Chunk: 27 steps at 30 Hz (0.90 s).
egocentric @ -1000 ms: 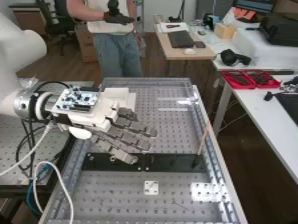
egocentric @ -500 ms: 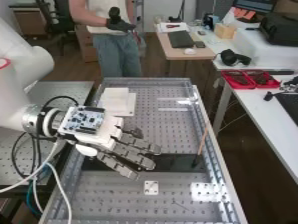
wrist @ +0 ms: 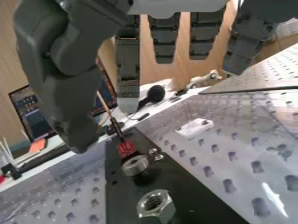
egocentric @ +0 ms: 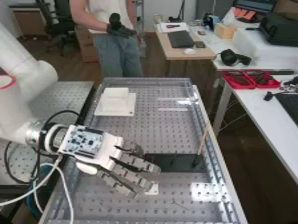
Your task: Grab the bearing and place it in the white container
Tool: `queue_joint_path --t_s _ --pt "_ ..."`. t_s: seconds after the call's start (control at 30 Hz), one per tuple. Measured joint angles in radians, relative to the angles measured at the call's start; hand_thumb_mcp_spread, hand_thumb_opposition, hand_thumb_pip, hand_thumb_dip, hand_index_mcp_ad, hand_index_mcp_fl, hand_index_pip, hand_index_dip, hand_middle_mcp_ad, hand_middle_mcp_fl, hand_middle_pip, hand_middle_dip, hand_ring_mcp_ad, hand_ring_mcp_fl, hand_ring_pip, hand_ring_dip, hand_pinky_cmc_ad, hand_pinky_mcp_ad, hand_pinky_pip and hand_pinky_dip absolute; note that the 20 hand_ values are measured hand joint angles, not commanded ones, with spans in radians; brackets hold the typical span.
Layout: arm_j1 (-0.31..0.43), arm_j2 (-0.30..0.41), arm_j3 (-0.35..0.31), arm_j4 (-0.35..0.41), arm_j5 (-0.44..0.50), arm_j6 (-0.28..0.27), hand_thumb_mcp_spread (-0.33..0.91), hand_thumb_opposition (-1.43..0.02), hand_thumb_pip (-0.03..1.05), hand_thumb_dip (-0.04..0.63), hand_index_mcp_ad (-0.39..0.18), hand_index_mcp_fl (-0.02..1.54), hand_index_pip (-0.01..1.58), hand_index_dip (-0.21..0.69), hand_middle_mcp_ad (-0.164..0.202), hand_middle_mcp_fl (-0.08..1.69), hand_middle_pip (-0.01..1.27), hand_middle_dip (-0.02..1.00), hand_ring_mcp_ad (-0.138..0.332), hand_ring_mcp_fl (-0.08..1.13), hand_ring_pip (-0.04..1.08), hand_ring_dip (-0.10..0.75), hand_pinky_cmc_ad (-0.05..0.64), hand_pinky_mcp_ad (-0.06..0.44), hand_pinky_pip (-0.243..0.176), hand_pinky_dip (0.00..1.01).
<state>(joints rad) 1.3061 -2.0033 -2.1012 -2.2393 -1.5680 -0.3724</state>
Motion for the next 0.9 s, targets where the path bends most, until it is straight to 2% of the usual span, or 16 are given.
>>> queue_joint_path --t_s 0.33,0.53,0.9 --pt "0.001 -0.033 -0.016 0.105 0.019 0.013 0.4 -0.83 0.55 0.236 -0.059 -0.01 1.38 0.229 0.099 -0.01 0.13 0.13 0.178 0.0 0.09 0.026 0.407 0.314 -0.091 0.18" --pt "0.012 -0.04 -0.012 0.098 0.034 -0.021 0.4 -0.84 0.55 0.236 -0.059 -0.01 1.4 0.225 0.099 -0.01 0.13 0.13 0.178 0.0 0.09 0.026 0.407 0.312 -0.091 0.18" --pt "0.02 -0.048 -0.016 0.121 0.058 -0.007 0.4 -0.84 0.56 0.236 -0.059 0.0 1.44 0.218 0.099 -0.01 0.13 0.12 0.18 0.0 0.09 0.026 0.407 0.312 -0.091 0.18"
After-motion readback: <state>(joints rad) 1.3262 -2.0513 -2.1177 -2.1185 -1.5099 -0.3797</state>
